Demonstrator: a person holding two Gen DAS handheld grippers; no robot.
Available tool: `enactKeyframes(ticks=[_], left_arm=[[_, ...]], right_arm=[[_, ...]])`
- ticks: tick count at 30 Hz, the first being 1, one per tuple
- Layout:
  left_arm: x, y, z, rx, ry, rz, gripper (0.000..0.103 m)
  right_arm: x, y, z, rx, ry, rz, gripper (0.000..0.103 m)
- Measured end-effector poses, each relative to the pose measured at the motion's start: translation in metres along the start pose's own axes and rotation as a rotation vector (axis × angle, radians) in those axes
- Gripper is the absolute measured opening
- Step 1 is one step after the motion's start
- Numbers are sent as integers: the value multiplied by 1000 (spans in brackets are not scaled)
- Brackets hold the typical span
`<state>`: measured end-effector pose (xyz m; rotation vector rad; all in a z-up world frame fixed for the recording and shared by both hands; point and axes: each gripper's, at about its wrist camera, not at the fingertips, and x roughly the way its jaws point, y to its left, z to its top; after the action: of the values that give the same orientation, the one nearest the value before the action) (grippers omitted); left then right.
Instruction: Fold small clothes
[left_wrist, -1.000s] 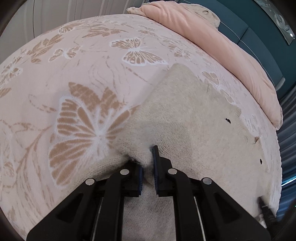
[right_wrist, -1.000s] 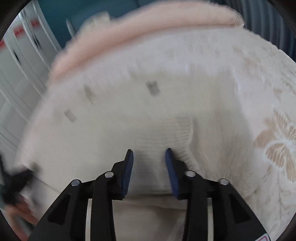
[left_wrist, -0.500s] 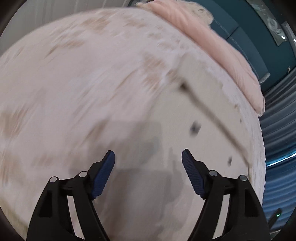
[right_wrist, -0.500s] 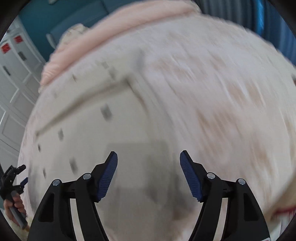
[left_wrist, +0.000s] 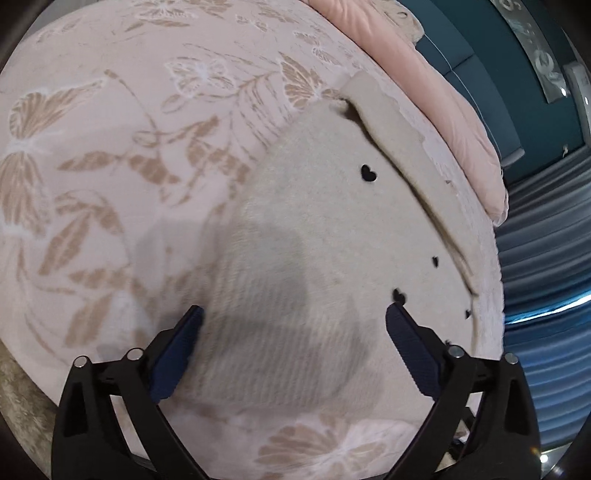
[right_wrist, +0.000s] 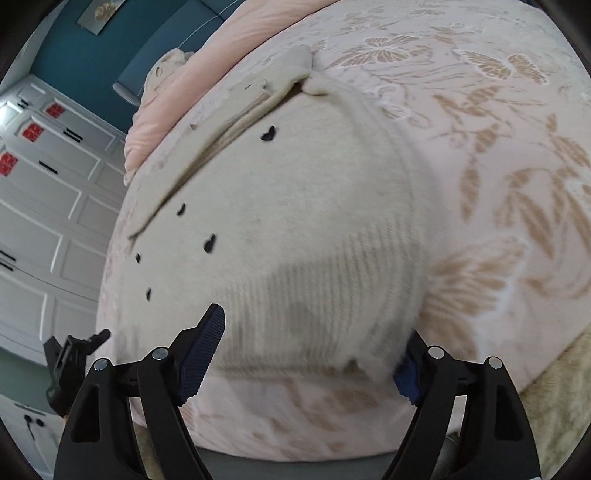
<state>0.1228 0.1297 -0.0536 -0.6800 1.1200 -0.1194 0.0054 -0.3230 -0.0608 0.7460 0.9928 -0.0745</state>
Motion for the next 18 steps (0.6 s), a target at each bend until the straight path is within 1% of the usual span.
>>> enactKeyframes(ticks=[1, 2, 3, 4, 5, 6, 8, 10, 13, 16, 18], left_arm=[[0, -1, 2, -7, 8, -1, 68], [1, -1, 4, -13, 24, -12, 57], [2, -3, 6, -19, 57, -25, 33], [3, -4, 8, -23, 77, -34, 7], [2, -5, 9, -26, 94, -35, 8], [-6, -5, 9, -29, 89, -43, 8], [-24, -7, 8, -10, 58, -38, 7], [-43, -7, 5, 3, 45, -44, 6], [-68, -6, -4, 32, 53, -67, 6], [-92, -1, -24, 63, 84, -74, 6], [-108, 2, -47, 117, 120, -48, 6]], right_arm=[[1, 2, 2, 10, -2, 5, 70], [2, 2, 4, 19, 3, 7, 49], [2, 2, 6, 24, 14, 12, 32], [1, 4, 8, 28, 26, 11, 14], [-3, 5, 9, 27, 21, 12, 13], [-10, 7, 9, 19, 1, 16, 12], [-29, 16, 10, -28, -32, 12, 11], [-42, 20, 9, -56, -43, 19, 10], [-65, 27, 6, -142, -49, -9, 9], [-90, 28, -5, -239, -14, -51, 9], [-103, 28, -16, -296, 25, -72, 9]])
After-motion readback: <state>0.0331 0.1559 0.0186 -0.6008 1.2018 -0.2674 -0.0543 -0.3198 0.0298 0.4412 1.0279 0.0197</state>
